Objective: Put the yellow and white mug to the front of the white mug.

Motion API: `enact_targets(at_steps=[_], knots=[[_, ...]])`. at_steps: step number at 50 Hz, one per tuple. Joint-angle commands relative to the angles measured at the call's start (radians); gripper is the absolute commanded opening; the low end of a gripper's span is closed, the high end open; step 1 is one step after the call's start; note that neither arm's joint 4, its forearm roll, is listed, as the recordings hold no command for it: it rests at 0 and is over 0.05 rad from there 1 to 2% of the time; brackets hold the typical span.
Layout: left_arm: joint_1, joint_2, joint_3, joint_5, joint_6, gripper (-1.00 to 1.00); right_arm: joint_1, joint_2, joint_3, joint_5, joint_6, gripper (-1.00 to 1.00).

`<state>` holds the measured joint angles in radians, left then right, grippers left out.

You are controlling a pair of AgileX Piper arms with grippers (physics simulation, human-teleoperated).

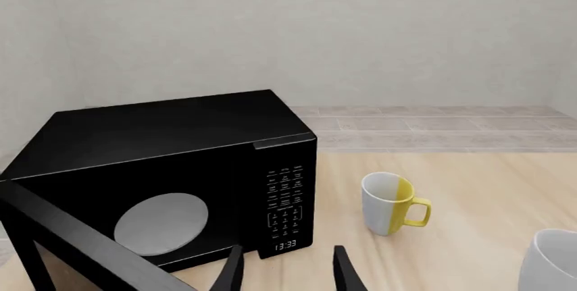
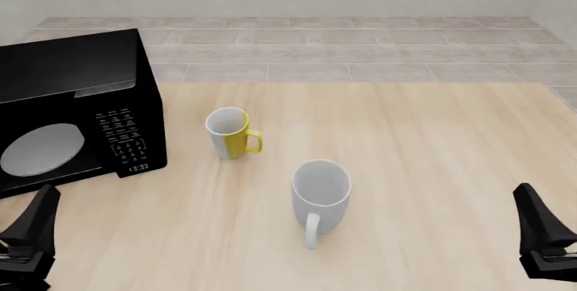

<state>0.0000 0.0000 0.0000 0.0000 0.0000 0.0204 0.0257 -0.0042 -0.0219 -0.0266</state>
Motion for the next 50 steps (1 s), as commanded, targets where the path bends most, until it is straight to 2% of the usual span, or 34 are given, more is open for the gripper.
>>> enact_targets(at_steps=[1, 4, 6, 7, 10, 14, 16, 22, 24, 30, 36, 44, 50], knots=[[0.0, 0.0, 0.0, 0.0, 0.0, 1.0, 0.051, 0.217, -0.027, -0.154, 0.024, 1.0], [0.0, 0.0, 0.0, 0.0, 0.0, 1.0, 0.08, 0.362, -0.056, -0.241, 0.0, 1.0], [0.0, 0.0, 0.0, 0.0, 0.0, 1.0, 0.1, 0.391, -0.078, -0.247, -0.001, 1.0], [0.0, 0.0, 0.0, 0.0, 0.0, 1.0, 0.122, 0.447, -0.105, -0.263, -0.017, 1.0], [0.0, 0.0, 0.0, 0.0, 0.0, 1.0, 0.145, 0.493, -0.153, -0.255, -0.036, 1.0], [0.0, 0.0, 0.0, 0.0, 0.0, 1.0, 0.182, 0.544, -0.205, -0.256, -0.011, 1.0], [0.0, 0.0, 0.0, 0.0, 0.0, 1.0, 0.204, 0.648, -0.235, -0.281, -0.042, 1.0], [0.0, 0.0, 0.0, 0.0, 0.0, 1.0, 0.305, 0.86, -0.339, -0.316, -0.069, 1.0], [0.0, 0.0, 0.0, 0.0, 0.0, 1.0, 0.319, 0.923, -0.379, -0.313, -0.088, 1.0], [0.0, 0.0, 0.0, 0.0, 0.0, 1.0, 0.361, 1.017, -0.478, -0.279, -0.101, 1.0], [0.0, 0.0, 0.0, 0.0, 0.0, 1.0, 0.432, 1.113, -0.571, -0.244, -0.072, 1.0], [0.0, 0.0, 0.0, 0.0, 0.0, 1.0, 0.487, 1.225, -0.689, -0.194, -0.095, 1.0], [0.0, 0.0, 0.0, 0.0, 0.0, 1.0, 0.515, 1.295, -0.77, -0.16, -0.084, 1.0]])
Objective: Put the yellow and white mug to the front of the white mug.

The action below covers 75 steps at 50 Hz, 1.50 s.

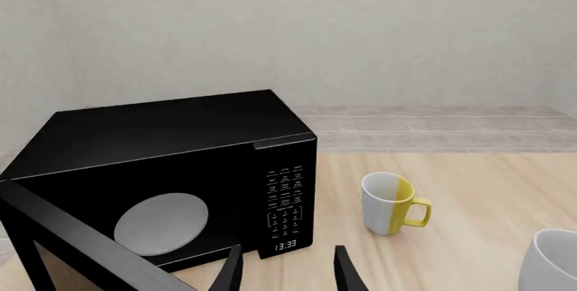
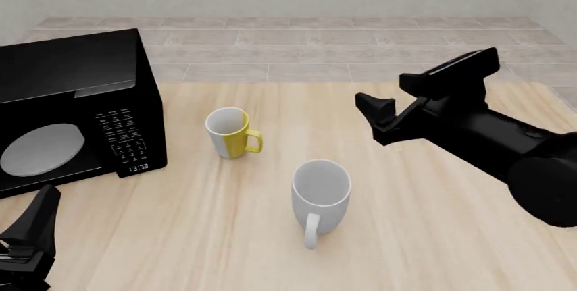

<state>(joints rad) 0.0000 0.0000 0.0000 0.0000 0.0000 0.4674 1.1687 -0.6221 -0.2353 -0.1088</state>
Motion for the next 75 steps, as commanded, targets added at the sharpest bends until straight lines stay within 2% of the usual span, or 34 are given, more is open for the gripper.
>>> enact_targets(at_steps=[1, 7, 19, 29, 42, 53, 65, 75], knots=[[0.0, 0.0, 0.0, 0.0, 0.0, 1.0, 0.082, 0.19, -0.182, 0.072, -0.01, 1.0], [0.0, 0.0, 0.0, 0.0, 0.0, 1.0, 0.104, 0.266, -0.255, 0.115, -0.016, 1.0], [0.0, 0.0, 0.0, 0.0, 0.0, 1.0, 0.143, 0.329, -0.319, 0.16, 0.001, 1.0], [0.0, 0.0, 0.0, 0.0, 0.0, 1.0, 0.219, 0.422, -0.392, 0.223, 0.018, 1.0], [0.0, 0.0, 0.0, 0.0, 0.0, 1.0, 0.23, 0.504, -0.477, 0.26, 0.012, 1.0], [0.0, 0.0, 0.0, 0.0, 0.0, 1.0, 0.208, 0.598, -0.558, 0.279, 0.012, 1.0], [0.0, 0.0, 0.0, 0.0, 0.0, 1.0, 0.184, 0.716, -0.623, 0.269, 0.019, 1.0], [0.0, 0.0, 0.0, 0.0, 0.0, 1.0, 0.2, 0.781, -0.638, 0.247, 0.041, 1.0]])
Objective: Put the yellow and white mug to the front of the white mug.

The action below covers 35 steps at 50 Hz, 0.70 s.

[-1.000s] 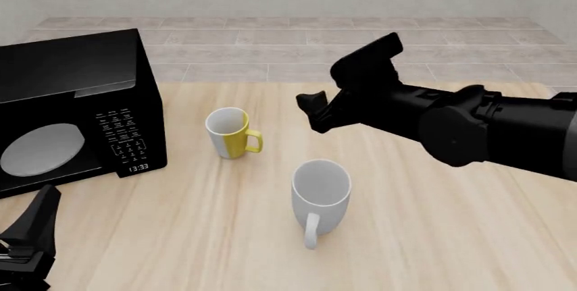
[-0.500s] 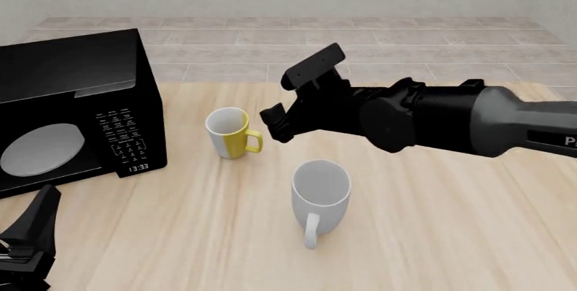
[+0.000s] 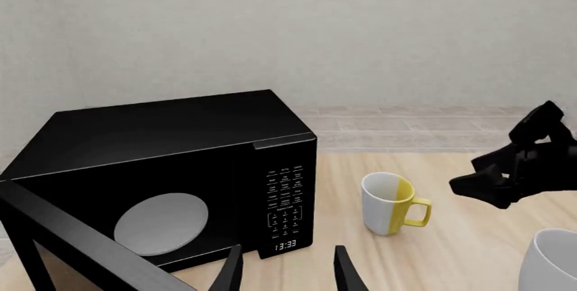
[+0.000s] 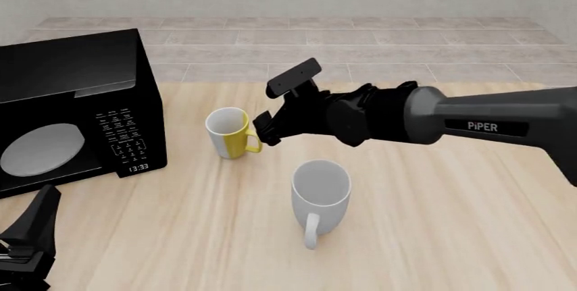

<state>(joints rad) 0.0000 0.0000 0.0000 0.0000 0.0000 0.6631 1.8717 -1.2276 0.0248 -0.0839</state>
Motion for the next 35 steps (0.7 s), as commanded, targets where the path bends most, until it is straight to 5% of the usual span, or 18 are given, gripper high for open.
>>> enact_targets(at_steps=[1, 35], knots=[[0.0, 0.0, 0.0, 0.0, 0.0, 1.0, 0.005, 0.082, -0.033, -0.014, 0.018, 1.0], [0.0, 0.0, 0.0, 0.0, 0.0, 1.0, 0.014, 0.272, -0.159, -0.002, 0.021, 1.0]])
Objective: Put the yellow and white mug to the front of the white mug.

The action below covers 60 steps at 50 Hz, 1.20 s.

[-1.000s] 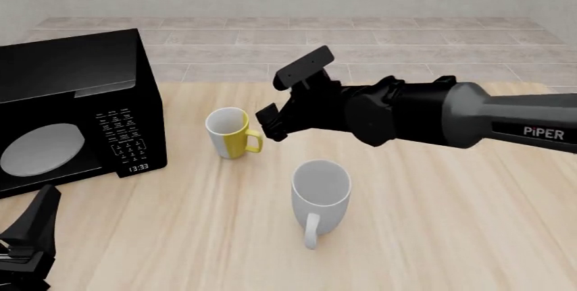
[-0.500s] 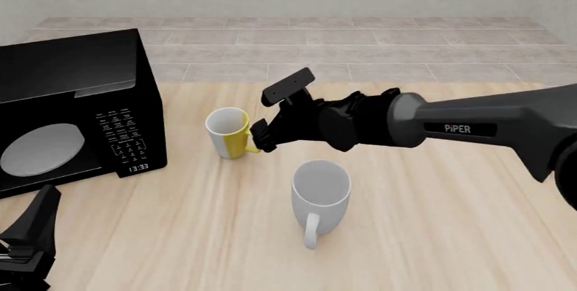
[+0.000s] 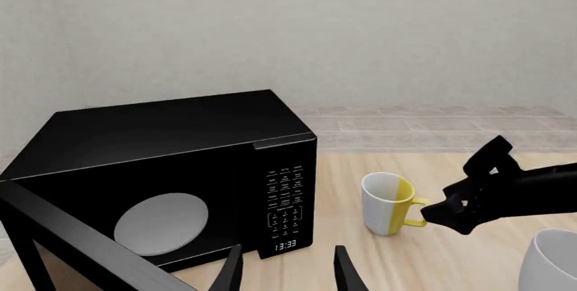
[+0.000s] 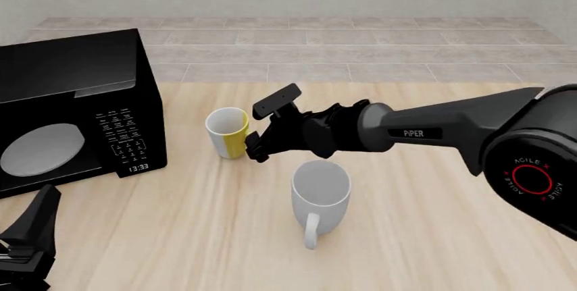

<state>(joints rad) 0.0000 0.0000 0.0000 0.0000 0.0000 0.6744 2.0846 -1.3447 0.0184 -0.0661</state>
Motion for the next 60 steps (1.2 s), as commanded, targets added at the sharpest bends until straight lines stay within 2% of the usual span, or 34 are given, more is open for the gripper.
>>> enact_targets(at_steps=[1, 28, 29, 49, 50, 60], knots=[[0.0, 0.0, 0.0, 0.0, 0.0, 1.0, 0.002, 0.064, -0.044, 0.003, 0.004, 1.0], [0.0, 0.0, 0.0, 0.0, 0.0, 1.0, 0.008, 0.094, -0.057, -0.004, 0.012, 1.0], [0.0, 0.0, 0.0, 0.0, 0.0, 1.0, 0.008, 0.094, -0.057, -0.004, 0.012, -1.0], [0.0, 0.0, 0.0, 0.0, 0.0, 1.0, 0.008, 0.094, -0.057, -0.004, 0.012, -1.0], [0.0, 0.0, 0.0, 0.0, 0.0, 1.0, 0.014, 0.132, -0.055, -0.009, 0.002, -1.0], [0.0, 0.0, 0.0, 0.0, 0.0, 1.0, -0.011, 0.029, -0.018, -0.008, -0.052, -1.0]])
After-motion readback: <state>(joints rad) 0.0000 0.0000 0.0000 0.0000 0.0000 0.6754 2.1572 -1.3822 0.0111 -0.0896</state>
